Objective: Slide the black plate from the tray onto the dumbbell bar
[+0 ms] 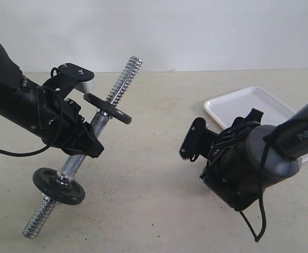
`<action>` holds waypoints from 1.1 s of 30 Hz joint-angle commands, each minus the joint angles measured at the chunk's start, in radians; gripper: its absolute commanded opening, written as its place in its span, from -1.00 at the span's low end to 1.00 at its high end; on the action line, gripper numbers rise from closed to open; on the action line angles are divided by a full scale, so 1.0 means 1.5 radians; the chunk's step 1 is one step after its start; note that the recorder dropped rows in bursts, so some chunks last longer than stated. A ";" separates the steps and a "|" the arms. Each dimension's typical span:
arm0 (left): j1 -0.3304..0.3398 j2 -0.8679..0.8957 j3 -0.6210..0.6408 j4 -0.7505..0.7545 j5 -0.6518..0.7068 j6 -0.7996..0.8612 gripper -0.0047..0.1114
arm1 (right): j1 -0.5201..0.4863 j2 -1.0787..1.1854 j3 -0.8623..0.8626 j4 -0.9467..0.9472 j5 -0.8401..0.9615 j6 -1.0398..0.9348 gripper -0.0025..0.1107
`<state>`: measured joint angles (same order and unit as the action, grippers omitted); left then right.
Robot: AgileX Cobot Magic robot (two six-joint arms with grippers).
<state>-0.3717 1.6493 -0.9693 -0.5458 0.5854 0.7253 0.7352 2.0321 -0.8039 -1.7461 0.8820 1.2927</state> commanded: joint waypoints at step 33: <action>-0.001 -0.042 -0.020 -0.048 -0.039 -0.002 -0.84 | -0.058 0.001 -0.024 0.001 -0.039 -0.014 0.23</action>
<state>-0.3717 1.6493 -0.9693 -0.5458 0.5874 0.7253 0.6667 2.0335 -0.8307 -1.7422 0.8401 1.2746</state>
